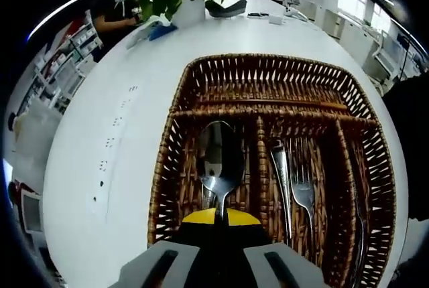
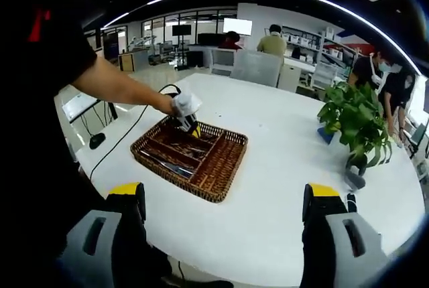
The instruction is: Arrange the knives, forks, and spoons in their matching storage slots by inserting each utensil handle-first until every utensil is classified and aligned in the correct compartment
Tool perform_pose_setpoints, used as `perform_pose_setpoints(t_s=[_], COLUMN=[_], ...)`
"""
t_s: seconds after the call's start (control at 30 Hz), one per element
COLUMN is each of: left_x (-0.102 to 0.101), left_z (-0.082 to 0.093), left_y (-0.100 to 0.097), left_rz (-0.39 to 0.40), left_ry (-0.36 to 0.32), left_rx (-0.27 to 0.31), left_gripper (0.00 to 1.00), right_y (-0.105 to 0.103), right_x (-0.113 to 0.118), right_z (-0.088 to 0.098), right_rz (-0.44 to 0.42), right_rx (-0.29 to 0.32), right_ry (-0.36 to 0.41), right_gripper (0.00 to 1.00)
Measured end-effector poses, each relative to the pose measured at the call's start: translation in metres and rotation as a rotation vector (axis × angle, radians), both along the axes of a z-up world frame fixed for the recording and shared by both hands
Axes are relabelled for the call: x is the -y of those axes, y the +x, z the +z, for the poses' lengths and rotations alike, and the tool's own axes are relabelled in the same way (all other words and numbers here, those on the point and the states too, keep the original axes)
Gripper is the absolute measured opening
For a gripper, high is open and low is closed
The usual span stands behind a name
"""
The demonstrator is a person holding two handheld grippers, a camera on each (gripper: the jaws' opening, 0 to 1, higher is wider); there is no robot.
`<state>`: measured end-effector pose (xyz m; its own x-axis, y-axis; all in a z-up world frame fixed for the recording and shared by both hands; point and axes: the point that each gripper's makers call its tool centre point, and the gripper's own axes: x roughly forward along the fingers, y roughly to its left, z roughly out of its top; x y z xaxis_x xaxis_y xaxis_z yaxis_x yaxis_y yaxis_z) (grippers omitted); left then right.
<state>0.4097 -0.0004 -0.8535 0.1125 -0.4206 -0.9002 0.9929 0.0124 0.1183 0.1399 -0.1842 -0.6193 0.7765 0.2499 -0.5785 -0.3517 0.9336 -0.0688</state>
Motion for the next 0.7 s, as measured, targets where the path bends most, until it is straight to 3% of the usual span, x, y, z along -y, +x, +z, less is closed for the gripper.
perform_pose_setpoints(t_s=[0.07, 0.3, 0.4, 0.5, 0.63, 0.7], left_x=[0.0, 0.002, 0.003, 0.002, -0.007, -0.013], left_z=[0.0, -0.002, 0.009, 0.026, 0.045, 0.056], left_y=[0.0, 0.004, 0.013, 0.013, 0.013, 0.014], left_rz=[-0.016, -0.086, -0.072, -0.056, -0.044, 0.007], left_ry=[0.005, -0.014, -0.066, -0.128, -0.169, -0.207], left_rx=[0.0, 0.079, 0.107, 0.095, 0.108, 0.103], left_gripper=[0.01, 0.08, 0.21, 0.31, 0.39, 0.43], right_y=[0.0, 0.004, 0.005, 0.007, 0.014, 0.019], right_x=[0.0, -0.003, -0.005, -0.007, -0.014, -0.018], right_z=[0.0, 0.001, 0.002, 0.002, 0.004, 0.005], right_rz=[0.003, 0.016, 0.025, 0.033, 0.055, 0.064], right_rx=[0.0, 0.005, 0.007, 0.012, 0.022, 0.03], right_ry=[-0.003, -0.008, -0.009, -0.006, -0.005, -0.001], right_gripper=[0.99, 0.99, 0.99, 0.99, 0.99, 0.99])
